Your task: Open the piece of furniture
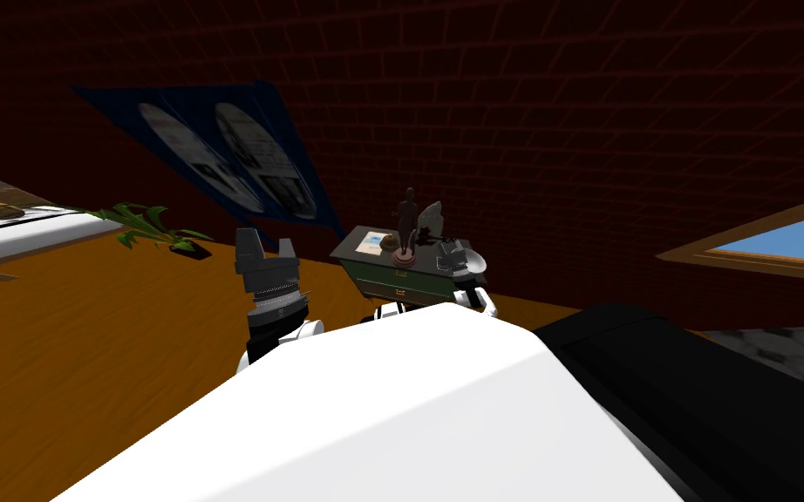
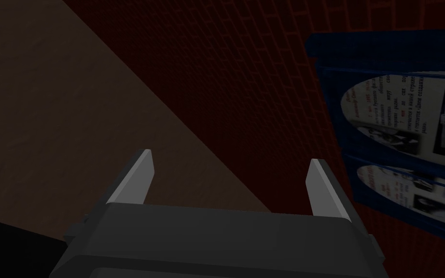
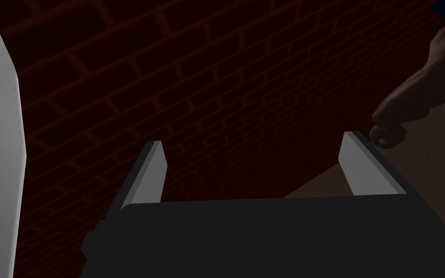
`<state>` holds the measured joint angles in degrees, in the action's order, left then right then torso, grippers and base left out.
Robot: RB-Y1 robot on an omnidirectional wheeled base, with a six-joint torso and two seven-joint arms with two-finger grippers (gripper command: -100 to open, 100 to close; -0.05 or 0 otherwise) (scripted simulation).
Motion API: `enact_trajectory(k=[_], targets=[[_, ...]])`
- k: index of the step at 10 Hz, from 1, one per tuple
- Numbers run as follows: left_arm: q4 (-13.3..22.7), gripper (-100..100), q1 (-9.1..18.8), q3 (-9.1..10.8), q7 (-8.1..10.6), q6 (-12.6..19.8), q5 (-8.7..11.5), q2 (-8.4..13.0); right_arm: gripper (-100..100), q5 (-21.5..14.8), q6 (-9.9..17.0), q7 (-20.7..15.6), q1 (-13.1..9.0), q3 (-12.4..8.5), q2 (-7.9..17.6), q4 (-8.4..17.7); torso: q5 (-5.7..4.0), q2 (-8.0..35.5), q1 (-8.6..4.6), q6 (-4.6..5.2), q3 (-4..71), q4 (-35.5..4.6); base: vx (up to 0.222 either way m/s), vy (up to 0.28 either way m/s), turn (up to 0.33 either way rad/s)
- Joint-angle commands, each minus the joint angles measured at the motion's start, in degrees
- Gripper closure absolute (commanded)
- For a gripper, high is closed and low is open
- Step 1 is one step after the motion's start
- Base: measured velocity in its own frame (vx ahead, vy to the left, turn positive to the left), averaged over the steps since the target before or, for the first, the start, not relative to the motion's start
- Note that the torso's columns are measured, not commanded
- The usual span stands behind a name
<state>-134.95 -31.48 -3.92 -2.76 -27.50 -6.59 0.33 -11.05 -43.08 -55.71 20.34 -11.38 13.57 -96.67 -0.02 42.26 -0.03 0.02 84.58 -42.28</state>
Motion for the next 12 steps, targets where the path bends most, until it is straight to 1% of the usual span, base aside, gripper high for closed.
enact_trajectory(k=[1, 2, 3, 4, 5, 6, 7, 8, 9, 10, 11, 12], targets=[[0.0, 0, 0.0, 0.0, 0.0, 0.0, 0.0, 0.0, -100, -0.39, -0.9, -3.5, -0.47, -0.45, 0.06, 1.5, 0.02, 0.02, 0.04, -0.03, 0.0, 0.0, 0.011, 0.031, 0.011], [0.0, 0, 0.01, 0.0, 0.0, 0.0, 0.0, 0.0, -100, -1.15, -2.57, -5.66, -1.17, -1.49, 0.24, 4.07, 0.01, 0.07, -0.03, -0.03, -0.03, -0.02, 0.032, 0.064, -0.095], [0.0, 0, 0.0, 0.0, 0.0, 0.0, 0.0, 0.0, -100, -1.15, -2.57, -7.16, -1.17, -1.49, 0.24, 4.4, 0.02, 0.01, 0.08, 0.0, 0.0, 0.0, 0.024, 0.068, -0.056], [0.0, 0, 0.01, 0.0, 0.0, 0.0, 0.0, 0.0, -100, -1.15, -2.57, -7.63, -1.17, -1.49, 0.24, 4.4, 0.04, 0.03, 0.08, -0.03, 0.0, 0.0, 0.009, 0.032, 0.012], [0.0, 0, 0.01, 0.0, 0.0, 0.0, 0.0, 0.0, -100, -1.92, -4.25, -9.96, -1.9, -2.54, 0.37, 7.26, 0.01, 0.06, -0.03, -0.03, -0.03, -0.02, 0.022, 0.05, -0.08], [0.0, 0, 0.0, 0.0, 0.0, 0.0, 0.0, 0.0, -100, -1.92, -4.25, -11.47, -1.9, -2.54, 0.37, 7.36, 0.01, 0.02, 0.02, 0.0, -0.01, 0.0, 0.029, 0.066, -0.053], [0.0, 0, 0.01, 0.0, 0.0, 0.0, 0.0, 0.0, -100, -2.68, -5.93, -13.13, -2.63, -3.59, 0.45, 9.74, 0.03, 0.0, 0.08, -0.03, 0.01, 0.0, 0.04, 0.105, -0.087], [0.0, 0, 0.0, 0.0, 0.0, 0.0, 0.0, 0.0, -100, -2.68, -5.93, -14.77, -2.63, -3.59, 0.45, 10.38, 0.06, -0.03, 0.19, -0.01, 0.02, 0.01, 0.03, 0.09, -0.058], [0.0, 0, 0.01, -0.01, 0.0, 0.0, 0.0, 0.0, -100, -2.68, -5.93, -15.97, -2.63, -3.59, 0.45, 10.38, 0.04, 0.02, 0.08, -0.03, 0.0, 0.0, 0.015, 0.034, 0.002], [0.0, 0, 0.01, 0.0, 0.0, 0.0, 0.0, 0.0, -100, -3.45, -7.61, -17.87, -3.37, -4.65, 0.48, 12.91, -0.02, 0.07, -0.13, -0.03, -0.03, -0.02, 0.025, 0.066, -0.094], [0.0, 0, 0.0, 0.0, 0.0, 0.0, 0.0, 0.0, -100, -3.45, -7.61, -19.41, -3.37, -4.65, 0.48, 13.45, -0.01, 0.04, 0.0, 0.0, -0.02, -0.01, 0.024, 0.059, -0.055], [0.0, 0, 0.01, 0.0, 0.0, 0.0, 0.0, 0.0, -100, -3.45, -7.61, -20.15, -3.37, -4.65, 0.48, 13.45, 0.01, 0.03, 0.01, -0.03, -0.01, -0.01, 0.013, 0.02, 0.012]])
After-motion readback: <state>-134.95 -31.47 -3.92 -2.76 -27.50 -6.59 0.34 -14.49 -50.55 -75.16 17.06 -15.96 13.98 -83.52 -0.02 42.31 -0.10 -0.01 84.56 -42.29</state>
